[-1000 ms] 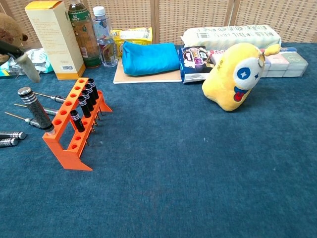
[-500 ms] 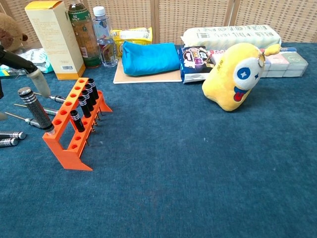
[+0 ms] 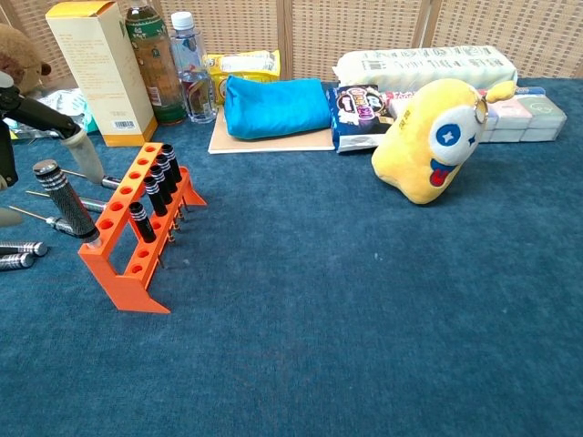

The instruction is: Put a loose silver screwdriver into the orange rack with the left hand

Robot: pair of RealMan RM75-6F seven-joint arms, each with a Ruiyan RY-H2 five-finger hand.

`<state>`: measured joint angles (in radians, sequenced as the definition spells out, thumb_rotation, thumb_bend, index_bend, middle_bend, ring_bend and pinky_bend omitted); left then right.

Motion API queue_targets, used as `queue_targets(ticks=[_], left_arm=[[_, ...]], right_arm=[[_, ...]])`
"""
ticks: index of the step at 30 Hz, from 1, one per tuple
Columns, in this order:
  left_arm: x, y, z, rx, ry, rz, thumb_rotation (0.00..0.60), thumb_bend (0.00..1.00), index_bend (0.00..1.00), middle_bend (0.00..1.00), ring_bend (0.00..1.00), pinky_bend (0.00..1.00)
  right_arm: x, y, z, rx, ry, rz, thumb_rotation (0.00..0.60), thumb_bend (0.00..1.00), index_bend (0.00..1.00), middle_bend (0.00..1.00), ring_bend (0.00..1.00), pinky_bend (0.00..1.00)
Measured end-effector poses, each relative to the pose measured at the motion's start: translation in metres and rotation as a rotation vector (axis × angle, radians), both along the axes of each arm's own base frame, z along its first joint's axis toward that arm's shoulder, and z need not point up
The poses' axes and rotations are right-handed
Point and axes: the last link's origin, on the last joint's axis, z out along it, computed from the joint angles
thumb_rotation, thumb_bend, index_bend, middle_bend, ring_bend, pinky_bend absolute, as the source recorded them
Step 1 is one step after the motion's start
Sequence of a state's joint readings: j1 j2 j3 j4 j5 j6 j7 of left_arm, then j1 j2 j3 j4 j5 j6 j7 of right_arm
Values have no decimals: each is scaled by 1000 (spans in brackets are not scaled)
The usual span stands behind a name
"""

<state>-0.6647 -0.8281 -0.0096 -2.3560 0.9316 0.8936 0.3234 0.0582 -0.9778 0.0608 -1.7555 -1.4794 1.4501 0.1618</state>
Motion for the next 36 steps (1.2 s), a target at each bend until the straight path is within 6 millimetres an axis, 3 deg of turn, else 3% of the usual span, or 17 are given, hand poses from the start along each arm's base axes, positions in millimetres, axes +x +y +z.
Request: queue_targets(ticks=[6, 16, 36], left_arm=[[0, 2, 0, 18, -10, 16, 600, 369, 280, 1000, 1000, 1000], [-8, 5, 17, 71, -9, 47, 600, 368, 279, 1000, 1000, 1000], [-8, 1, 14, -21, 9, 54, 600, 370, 280, 1000, 1000, 1000]], right_arm=[[0, 0, 0, -2, 0, -2, 600, 18, 90, 0, 0, 0], [1, 0, -1, 2, 2, 1, 600, 18, 90, 0, 0, 0], [1, 0, 1, -3, -3, 0, 600, 18, 90, 0, 0, 0]])
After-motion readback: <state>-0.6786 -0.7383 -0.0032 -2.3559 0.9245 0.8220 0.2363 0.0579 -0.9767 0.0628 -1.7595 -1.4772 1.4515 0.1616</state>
